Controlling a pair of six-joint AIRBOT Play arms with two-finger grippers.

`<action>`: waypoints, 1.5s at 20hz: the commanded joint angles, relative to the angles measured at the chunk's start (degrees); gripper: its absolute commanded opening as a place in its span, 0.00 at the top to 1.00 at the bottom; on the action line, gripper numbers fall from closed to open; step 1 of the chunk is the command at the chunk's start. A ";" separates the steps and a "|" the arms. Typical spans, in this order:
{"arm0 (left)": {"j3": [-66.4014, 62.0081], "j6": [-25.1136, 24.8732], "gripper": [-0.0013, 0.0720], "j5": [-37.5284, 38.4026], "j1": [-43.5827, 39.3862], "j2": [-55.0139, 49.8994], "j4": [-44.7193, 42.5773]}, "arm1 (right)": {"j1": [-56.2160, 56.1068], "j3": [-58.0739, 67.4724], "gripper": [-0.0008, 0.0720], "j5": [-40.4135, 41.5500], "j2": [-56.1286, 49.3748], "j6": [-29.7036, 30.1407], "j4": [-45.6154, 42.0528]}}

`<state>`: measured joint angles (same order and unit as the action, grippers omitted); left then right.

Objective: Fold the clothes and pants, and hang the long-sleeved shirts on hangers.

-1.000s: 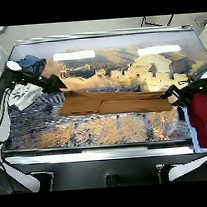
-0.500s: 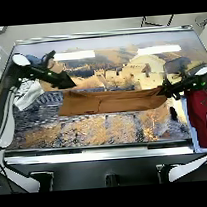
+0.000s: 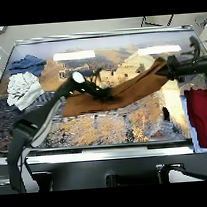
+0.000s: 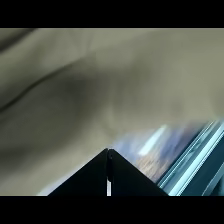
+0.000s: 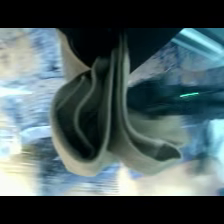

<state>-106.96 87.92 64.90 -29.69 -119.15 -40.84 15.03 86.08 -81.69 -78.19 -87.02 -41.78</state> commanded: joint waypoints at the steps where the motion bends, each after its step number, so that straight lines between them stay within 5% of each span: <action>1: -0.04 7.45 0.95 -16.02 -6.27 -3.98 9.97 | -4.94 0.00 0.94 -0.74 7.39 -3.41 1.88; 6: -0.09 7.52 0.95 -33.81 -16.55 -6.80 32.28 | -10.47 0.00 0.94 -0.68 8.72 -7.34 0.15; 8: -0.07 6.91 0.95 -34.82 -17.88 -7.15 33.24 | -10.64 -0.07 0.94 0.90 8.52 -9.05 -2.56; 10: -0.07 -0.37 0.95 -29.00 -15.10 -6.97 32.65 | -10.67 -0.17 0.94 3.69 6.99 -9.42 -4.07; 12: -0.07 -2.03 0.95 -18.23 -8.92 -5.70 24.06 | -11.45 -0.17 0.94 5.42 3.37 -7.72 -1.57; 17: -0.07 3.17 0.95 -1.09 12.04 10.14 -16.17 | -22.73 -0.17 0.94 13.64 -7.34 -5.53 2.34; 23: -0.07 1.84 0.95 3.37 33.38 33.33 -20.70 | -37.48 -0.17 0.94 29.46 -22.84 -6.84 6.93; 24: -0.07 1.38 0.95 3.02 34.95 36.35 -20.70 | -39.32 -0.17 0.77 31.71 -25.31 -6.91 7.61; 25: -0.07 0.37 0.95 2.80 36.11 39.32 -20.70 | -40.44 -0.17 0.33 32.61 -27.21 -7.13 9.33; 26: -0.07 -0.04 0.95 2.78 36.89 41.72 -20.72 | -40.65 -0.15 0.05 32.39 -28.52 -6.62 11.91; 30: -0.07 -1.20 0.95 2.82 37.94 47.74 -20.72 | -31.87 -0.13 0.06 25.55 -25.27 -2.51 10.14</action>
<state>-107.02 87.70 67.48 6.39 -76.36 -60.71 -21.28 85.91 -53.32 -104.18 -91.88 -31.38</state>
